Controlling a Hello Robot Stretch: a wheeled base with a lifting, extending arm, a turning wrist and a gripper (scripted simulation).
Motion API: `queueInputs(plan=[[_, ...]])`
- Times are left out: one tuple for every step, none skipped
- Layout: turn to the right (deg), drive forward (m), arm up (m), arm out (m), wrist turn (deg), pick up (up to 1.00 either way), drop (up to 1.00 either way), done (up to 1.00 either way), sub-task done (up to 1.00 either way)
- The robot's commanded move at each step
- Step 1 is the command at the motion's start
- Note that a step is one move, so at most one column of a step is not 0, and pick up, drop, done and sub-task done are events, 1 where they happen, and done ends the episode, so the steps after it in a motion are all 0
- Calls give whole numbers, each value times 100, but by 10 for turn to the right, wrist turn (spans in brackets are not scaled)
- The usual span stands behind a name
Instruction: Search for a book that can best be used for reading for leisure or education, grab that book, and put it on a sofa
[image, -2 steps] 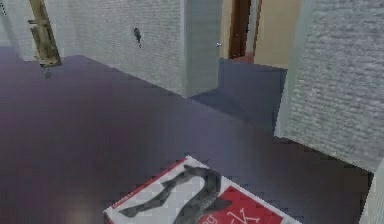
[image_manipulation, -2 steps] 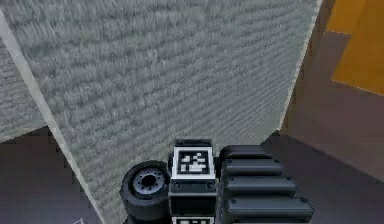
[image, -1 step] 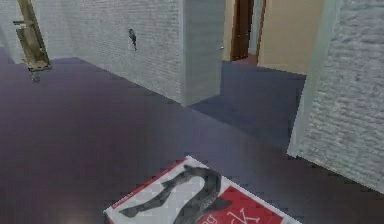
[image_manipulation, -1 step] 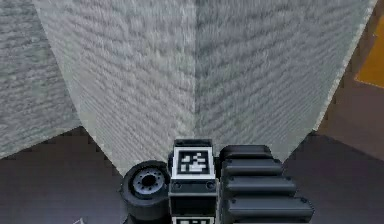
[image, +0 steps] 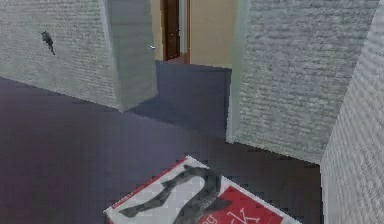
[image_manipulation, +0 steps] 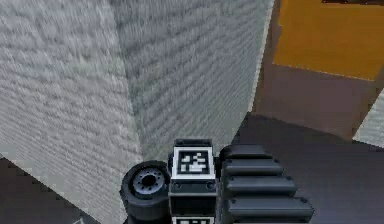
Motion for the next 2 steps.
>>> queueInputs(plan=[[0, 100, 0, 0, 0, 0, 0, 0, 0], [0, 85, 0, 0, 0, 0, 0, 0, 0]])
